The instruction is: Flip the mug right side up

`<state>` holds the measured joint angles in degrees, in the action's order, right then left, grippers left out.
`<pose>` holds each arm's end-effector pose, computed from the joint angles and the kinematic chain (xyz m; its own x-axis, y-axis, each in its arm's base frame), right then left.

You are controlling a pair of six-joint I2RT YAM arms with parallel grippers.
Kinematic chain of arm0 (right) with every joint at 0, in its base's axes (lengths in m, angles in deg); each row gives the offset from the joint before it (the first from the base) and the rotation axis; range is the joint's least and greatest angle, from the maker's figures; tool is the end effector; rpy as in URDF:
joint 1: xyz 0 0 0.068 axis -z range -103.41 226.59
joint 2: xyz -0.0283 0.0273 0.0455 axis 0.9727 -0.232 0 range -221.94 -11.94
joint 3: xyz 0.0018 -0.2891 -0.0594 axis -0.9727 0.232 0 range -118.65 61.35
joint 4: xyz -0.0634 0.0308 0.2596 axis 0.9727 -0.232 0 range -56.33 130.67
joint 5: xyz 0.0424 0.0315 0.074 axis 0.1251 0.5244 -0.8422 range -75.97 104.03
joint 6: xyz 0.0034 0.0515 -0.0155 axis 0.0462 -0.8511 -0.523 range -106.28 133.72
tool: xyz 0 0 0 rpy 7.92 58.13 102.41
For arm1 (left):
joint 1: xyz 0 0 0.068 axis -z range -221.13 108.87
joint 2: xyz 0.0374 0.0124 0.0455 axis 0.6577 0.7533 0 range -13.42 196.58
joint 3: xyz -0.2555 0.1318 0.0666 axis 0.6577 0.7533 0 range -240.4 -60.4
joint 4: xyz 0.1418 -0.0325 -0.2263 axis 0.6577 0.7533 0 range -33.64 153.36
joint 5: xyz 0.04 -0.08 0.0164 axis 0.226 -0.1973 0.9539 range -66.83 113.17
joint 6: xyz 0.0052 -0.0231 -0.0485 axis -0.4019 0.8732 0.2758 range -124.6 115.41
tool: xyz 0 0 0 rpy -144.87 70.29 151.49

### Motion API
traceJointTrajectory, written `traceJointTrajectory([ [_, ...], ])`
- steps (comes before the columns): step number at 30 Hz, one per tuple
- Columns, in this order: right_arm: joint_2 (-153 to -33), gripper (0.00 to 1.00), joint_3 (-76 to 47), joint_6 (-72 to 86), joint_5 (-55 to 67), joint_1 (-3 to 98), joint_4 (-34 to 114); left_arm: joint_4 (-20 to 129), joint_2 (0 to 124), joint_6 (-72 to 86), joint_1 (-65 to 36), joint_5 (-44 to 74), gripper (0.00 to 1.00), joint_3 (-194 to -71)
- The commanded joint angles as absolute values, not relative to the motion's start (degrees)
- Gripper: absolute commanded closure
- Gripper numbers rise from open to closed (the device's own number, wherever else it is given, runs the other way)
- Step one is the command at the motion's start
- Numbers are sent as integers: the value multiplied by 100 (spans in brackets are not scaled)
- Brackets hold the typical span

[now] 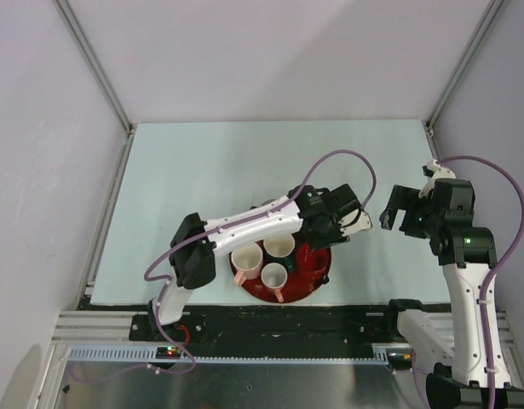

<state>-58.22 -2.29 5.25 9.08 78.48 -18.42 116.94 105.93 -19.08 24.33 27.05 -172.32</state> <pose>0.1269 -0.0012 0.3809 -0.6627 0.1687 -0.7297 0.0669 0.9837 0.1666 0.1935 -0.4177 0.2889 -0.1486 0.9261 -0.3469 0.9648 0.2127 0.1545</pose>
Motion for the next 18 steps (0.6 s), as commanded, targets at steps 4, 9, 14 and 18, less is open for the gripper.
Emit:
traceJointTrajectory([
  [4,-5931,1,-300,653,1159,7952,-1528,11646,8983,-1921,2391,2103,39,-17053],
  [9,-5934,1,-281,687,587,7991,-981,10752,6863,-2086,1925,2411,30,-15607],
  [14,-5549,1,564,325,295,7986,357,9305,4856,-1594,637,3650,19,-13567],
  [18,-4736,1,2001,5,953,7976,1920,8609,4108,-1020,-675,4389,12,-12337],
])
